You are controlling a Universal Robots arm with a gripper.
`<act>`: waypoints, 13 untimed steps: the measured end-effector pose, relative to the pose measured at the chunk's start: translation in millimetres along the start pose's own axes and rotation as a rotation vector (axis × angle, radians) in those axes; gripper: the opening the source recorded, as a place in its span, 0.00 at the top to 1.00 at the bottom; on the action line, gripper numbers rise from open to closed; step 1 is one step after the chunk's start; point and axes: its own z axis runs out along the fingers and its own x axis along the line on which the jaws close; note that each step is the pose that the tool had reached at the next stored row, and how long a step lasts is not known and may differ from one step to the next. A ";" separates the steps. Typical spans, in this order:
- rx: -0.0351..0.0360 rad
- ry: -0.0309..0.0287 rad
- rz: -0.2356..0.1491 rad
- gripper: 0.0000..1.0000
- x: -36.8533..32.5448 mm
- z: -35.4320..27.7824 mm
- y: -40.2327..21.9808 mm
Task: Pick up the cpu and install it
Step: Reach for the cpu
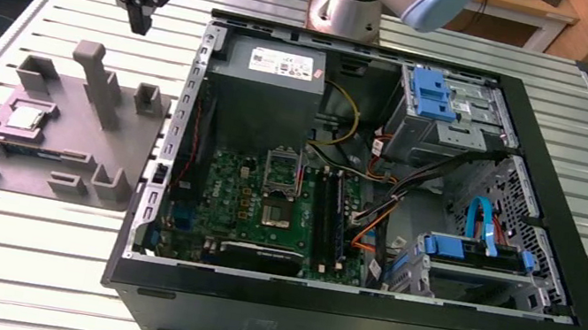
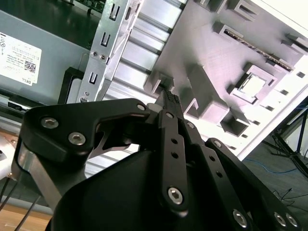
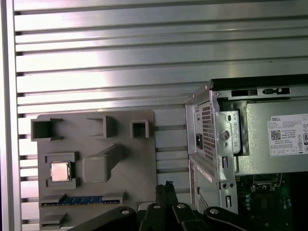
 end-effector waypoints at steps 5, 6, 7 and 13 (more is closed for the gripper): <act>0.0003 0.0045 0.000 0.89 4.5 1.1 -0.4; 0.0005 0.0062 0.000 0.89 5.6 1.4 -0.5; 0.0006 0.0079 0.000 0.89 6.8 1.7 -0.6; 0.0011 0.0136 0.000 0.89 11.5 2.7 -1.0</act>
